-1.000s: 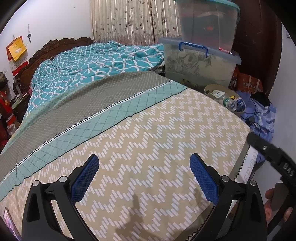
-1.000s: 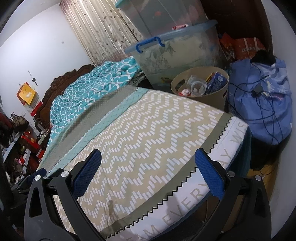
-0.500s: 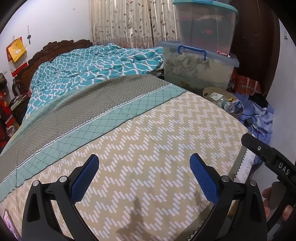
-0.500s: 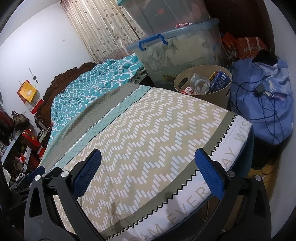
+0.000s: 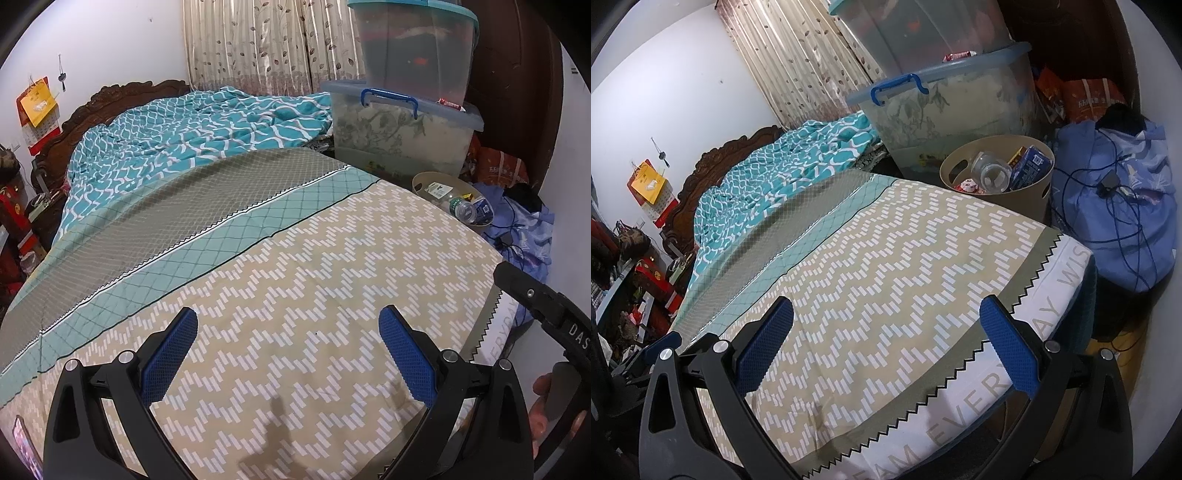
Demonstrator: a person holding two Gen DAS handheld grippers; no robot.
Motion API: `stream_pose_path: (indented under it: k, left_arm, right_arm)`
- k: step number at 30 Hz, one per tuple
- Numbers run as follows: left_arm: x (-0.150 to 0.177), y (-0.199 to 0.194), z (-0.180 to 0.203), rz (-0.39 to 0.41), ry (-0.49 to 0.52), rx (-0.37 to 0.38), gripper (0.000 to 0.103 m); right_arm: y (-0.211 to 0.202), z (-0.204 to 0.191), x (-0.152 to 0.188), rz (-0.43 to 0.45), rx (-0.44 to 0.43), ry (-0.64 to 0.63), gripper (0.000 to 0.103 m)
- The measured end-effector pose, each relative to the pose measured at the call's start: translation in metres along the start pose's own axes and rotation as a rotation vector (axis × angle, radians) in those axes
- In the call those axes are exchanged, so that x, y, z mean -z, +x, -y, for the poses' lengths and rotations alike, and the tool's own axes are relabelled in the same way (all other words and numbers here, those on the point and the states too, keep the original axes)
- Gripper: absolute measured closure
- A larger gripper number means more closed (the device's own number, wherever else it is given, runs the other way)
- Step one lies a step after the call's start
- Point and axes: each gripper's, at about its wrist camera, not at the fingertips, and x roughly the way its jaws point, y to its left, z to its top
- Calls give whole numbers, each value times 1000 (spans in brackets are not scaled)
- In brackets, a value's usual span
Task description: Collect trash
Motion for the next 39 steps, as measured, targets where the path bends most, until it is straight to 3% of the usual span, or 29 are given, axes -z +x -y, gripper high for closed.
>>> stream_pose_path:
  k: [9,39]
  left_arm:
    - [1,4,5,-11,8,-28,8]
    - [5,1,13,1,36,-12,8]
  right_arm:
    - [3,2,1,-11,-4,6,3]
    - [-1,5,0,12,5,14,3]
